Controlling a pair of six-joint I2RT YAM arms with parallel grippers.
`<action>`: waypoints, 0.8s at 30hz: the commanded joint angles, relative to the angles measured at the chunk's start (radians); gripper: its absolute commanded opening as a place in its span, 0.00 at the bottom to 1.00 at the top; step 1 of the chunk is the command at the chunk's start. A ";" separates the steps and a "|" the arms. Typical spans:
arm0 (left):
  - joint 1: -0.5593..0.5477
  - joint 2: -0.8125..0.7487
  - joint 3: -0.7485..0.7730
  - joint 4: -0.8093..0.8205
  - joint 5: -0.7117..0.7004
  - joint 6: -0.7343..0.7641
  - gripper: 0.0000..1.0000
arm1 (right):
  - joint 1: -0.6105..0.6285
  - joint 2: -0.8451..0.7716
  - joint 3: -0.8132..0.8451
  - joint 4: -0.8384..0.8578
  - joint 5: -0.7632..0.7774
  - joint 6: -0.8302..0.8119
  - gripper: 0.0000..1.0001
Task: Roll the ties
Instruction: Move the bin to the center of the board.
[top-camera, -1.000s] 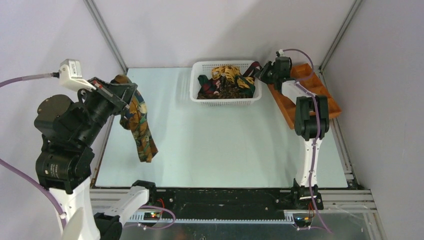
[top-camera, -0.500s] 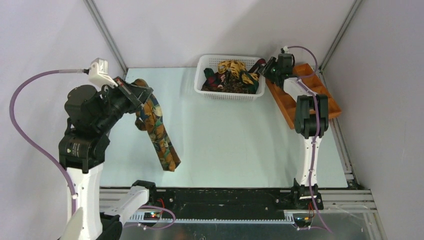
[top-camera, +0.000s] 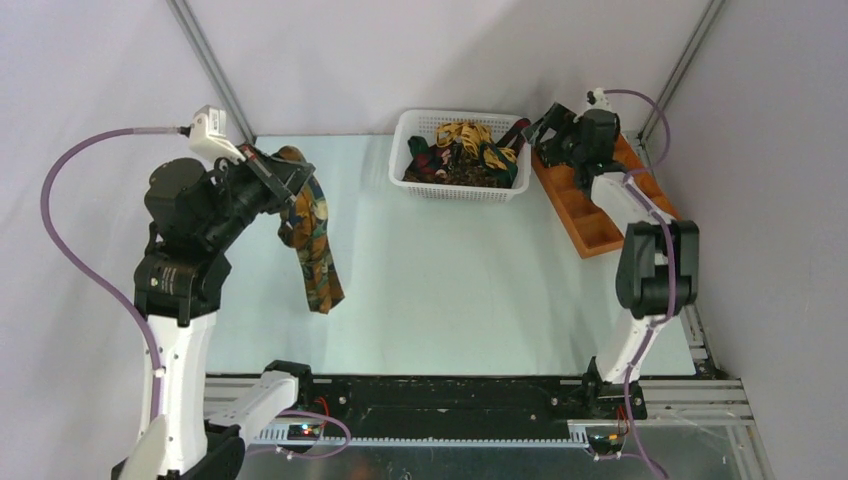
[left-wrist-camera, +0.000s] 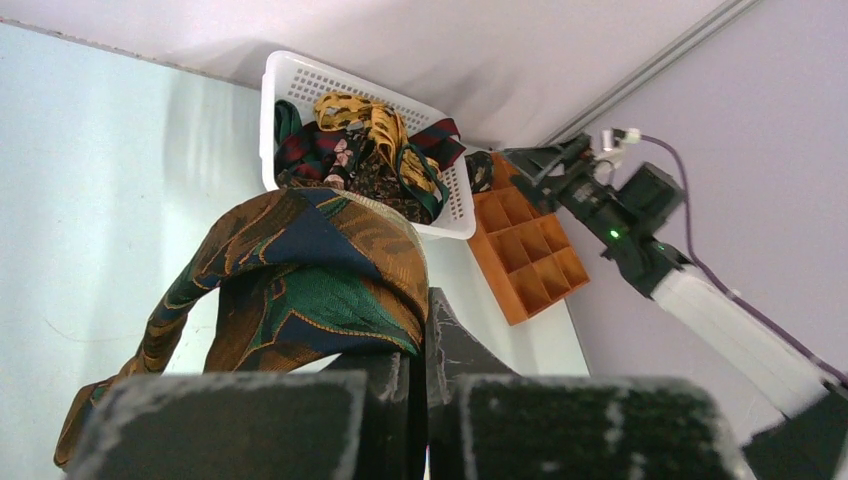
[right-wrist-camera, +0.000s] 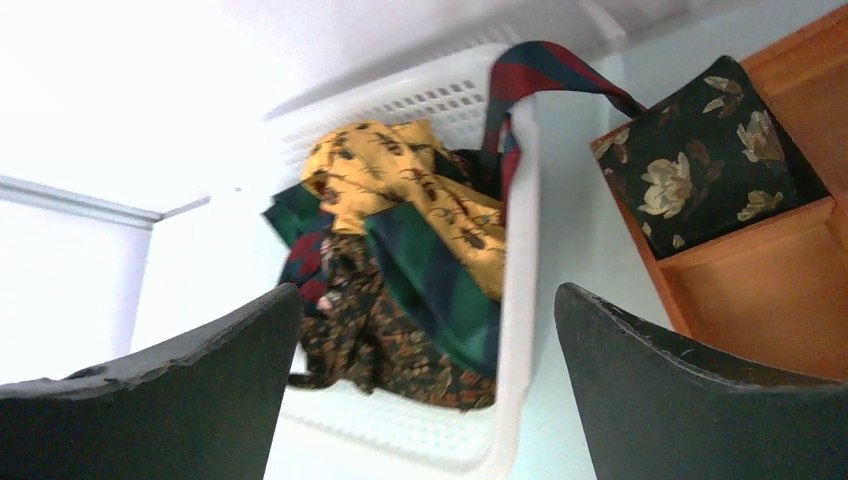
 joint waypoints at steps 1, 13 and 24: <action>-0.002 0.020 -0.009 0.109 0.011 -0.026 0.00 | 0.003 -0.189 -0.095 0.044 -0.021 -0.019 0.99; -0.185 0.096 0.041 0.200 -0.274 -0.025 0.00 | 0.189 -0.457 -0.382 0.012 -0.203 -0.018 0.92; -0.449 0.167 0.072 0.242 -0.894 -0.060 0.00 | 0.523 -0.770 -0.672 0.097 0.116 -0.158 0.91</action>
